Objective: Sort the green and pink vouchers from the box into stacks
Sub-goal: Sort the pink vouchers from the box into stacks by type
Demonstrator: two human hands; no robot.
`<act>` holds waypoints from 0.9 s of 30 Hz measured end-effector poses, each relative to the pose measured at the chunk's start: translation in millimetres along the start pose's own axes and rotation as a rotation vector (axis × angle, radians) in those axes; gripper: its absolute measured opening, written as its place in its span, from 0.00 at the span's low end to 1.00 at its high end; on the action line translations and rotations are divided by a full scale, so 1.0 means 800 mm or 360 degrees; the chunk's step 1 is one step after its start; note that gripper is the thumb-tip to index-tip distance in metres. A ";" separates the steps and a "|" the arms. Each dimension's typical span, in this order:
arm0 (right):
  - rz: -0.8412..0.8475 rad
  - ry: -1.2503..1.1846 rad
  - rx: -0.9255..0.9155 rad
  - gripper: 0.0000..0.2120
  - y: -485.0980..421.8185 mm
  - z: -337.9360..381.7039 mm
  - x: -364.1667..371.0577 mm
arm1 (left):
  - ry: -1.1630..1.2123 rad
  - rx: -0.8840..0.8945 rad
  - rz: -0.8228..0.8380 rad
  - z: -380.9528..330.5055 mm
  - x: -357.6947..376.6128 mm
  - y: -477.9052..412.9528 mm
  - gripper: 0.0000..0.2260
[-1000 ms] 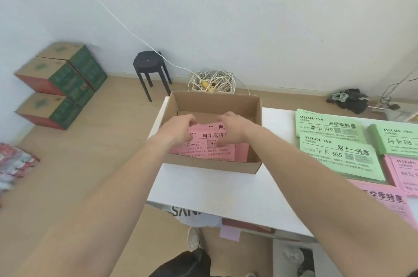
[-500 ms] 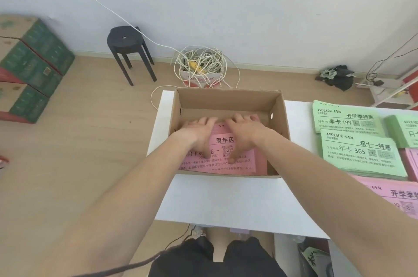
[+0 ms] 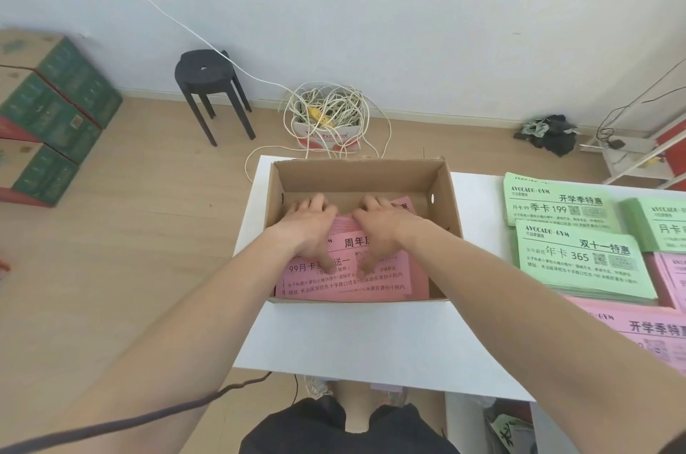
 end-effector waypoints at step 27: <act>-0.0626 -0.0007 0.0171 0.13 0.046 -0.015 -0.109 | -0.0149 0.0026 -0.1200 -0.004 -0.093 0.052 0.26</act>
Point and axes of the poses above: each hand's wrist, its own y-axis away from the middle knuckle, its own x-axis out of the palm, z = x × y, the point moved 7 cm from there along -y, towards the middle knuckle, and after that the axes turned 15 degrees about -z, right-handed, at the moved point
